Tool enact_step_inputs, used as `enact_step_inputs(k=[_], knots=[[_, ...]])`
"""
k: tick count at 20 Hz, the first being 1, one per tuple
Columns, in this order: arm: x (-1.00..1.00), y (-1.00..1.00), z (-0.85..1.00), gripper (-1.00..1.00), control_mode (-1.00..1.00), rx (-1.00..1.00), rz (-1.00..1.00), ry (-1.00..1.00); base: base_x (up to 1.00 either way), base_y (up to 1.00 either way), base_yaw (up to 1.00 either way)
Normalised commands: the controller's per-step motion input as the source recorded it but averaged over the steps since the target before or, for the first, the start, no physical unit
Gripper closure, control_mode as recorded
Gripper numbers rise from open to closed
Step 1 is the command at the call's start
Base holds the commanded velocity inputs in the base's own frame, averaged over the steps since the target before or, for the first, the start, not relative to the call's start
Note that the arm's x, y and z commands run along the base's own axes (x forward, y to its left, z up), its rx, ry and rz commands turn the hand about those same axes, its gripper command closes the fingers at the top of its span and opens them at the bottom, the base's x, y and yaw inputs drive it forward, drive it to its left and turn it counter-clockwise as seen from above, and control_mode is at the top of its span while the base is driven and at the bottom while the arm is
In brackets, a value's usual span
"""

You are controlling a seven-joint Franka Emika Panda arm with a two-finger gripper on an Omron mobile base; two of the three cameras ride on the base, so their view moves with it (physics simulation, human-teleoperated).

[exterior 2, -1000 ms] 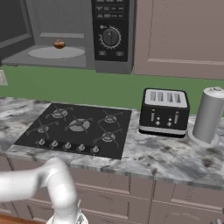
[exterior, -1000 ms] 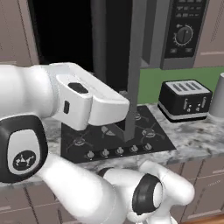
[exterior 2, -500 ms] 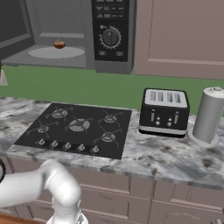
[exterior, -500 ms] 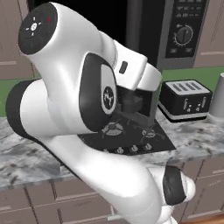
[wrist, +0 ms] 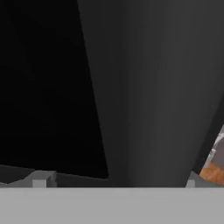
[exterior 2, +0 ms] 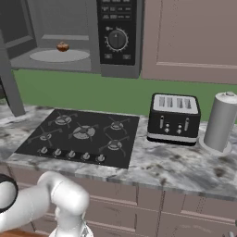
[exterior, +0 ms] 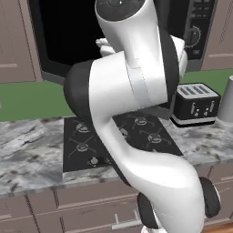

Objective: Close the microwave door.

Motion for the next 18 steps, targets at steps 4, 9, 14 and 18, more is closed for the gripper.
enact_step_inputs(k=[4,9,14,18], knots=[[0.74,-0.6,-0.29,-1.0,-1.0,0.03,0.18,0.0,0.0,0.0,0.0],[0.97,-0.45,-0.22,-1.0,-1.0,0.0,0.1,0.0,0.0,0.0,0.0],[1.0,-0.42,-0.19,-1.0,-1.0,0.0,0.04,0.0,0.0,0.0,0.0],[0.89,-0.3,-0.08,-1.0,-1.0,0.0,0.04,0.0,0.0,0.0,0.0]])
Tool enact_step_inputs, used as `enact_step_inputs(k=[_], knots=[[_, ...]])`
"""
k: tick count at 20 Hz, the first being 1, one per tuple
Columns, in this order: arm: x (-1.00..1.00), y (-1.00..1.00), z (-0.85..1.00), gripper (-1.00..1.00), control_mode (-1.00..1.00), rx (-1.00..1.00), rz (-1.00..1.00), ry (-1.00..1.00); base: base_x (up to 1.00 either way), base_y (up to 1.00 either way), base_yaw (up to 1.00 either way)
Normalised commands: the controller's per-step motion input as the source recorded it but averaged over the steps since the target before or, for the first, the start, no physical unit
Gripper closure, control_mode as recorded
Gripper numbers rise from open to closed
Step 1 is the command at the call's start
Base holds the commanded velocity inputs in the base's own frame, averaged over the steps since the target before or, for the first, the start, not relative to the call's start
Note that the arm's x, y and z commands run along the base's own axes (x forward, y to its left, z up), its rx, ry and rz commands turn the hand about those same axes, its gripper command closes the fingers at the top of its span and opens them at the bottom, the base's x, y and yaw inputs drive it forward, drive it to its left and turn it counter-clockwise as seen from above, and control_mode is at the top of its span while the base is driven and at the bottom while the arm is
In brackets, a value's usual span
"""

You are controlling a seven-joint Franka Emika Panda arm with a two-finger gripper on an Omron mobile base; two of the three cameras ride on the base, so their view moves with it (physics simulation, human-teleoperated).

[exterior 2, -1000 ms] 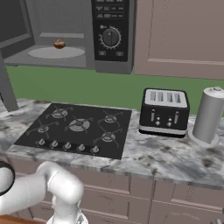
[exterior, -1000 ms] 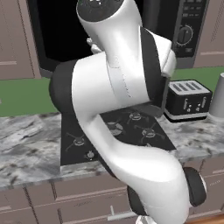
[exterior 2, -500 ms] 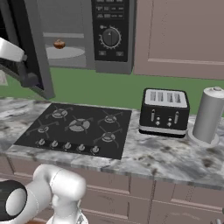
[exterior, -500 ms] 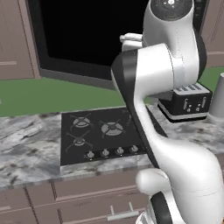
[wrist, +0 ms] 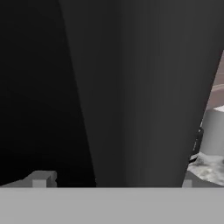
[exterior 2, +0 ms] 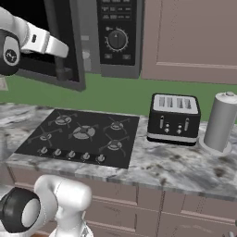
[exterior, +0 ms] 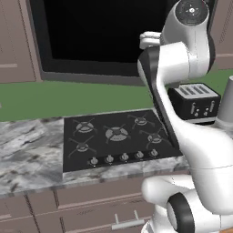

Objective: Close the microwave door.

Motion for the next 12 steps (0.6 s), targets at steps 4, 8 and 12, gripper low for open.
enact_step_inputs(k=[4,8,12], knots=[[0.76,-0.28,0.0,-1.0,-1.0,0.0,0.04,0.0,0.0,0.0,0.0],[0.65,-0.36,-0.1,-1.0,-1.0,0.01,0.02,-0.01,0.0,0.0,0.0],[0.75,-0.31,-0.05,-1.0,-1.0,0.01,0.03,0.0,0.0,0.0,0.0]])
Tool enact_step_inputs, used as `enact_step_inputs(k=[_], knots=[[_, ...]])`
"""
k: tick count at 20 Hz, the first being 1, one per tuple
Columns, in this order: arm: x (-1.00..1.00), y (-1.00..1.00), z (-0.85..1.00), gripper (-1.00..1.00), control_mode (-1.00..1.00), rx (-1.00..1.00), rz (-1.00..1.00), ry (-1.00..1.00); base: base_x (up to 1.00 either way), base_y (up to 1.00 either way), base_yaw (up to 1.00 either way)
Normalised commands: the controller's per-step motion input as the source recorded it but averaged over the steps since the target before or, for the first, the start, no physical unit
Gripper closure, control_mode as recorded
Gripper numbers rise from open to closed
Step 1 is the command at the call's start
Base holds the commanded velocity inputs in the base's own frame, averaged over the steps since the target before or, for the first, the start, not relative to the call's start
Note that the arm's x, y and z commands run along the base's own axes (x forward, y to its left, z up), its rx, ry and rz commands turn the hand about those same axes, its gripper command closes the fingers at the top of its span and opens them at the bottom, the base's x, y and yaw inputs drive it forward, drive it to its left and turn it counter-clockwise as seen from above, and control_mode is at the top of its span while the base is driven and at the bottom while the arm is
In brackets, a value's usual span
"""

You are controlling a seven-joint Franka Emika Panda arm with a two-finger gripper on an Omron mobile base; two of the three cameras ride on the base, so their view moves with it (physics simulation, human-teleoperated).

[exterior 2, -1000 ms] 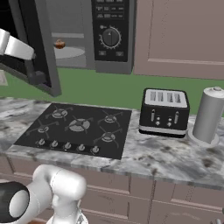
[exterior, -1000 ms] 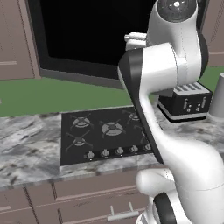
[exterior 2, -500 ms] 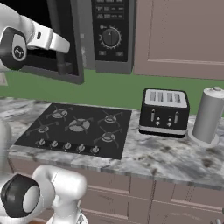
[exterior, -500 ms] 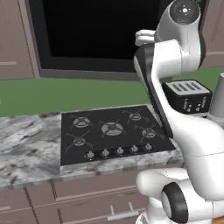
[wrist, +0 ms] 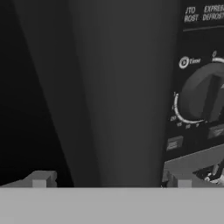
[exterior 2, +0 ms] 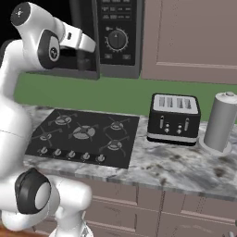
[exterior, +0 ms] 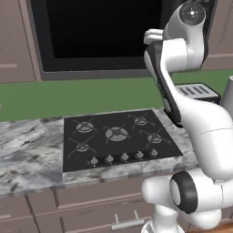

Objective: Close the microwave door.

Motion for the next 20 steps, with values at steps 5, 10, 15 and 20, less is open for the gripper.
enact_step_inputs(k=[5,10,15,20], knots=[[0.8,-0.07,-0.02,-1.0,-1.0,0.0,0.01,0.0,0.0,0.0,0.0],[0.8,0.0,0.0,-1.0,-1.0,0.0,0.0,0.0,0.0,0.0,0.0],[0.72,-0.07,-0.01,-1.0,-1.0,0.0,0.0,0.0,0.0,0.0,0.0],[0.59,-0.09,-0.15,-1.0,-1.0,0.0,0.0,-0.03,0.0,0.0,0.0]])
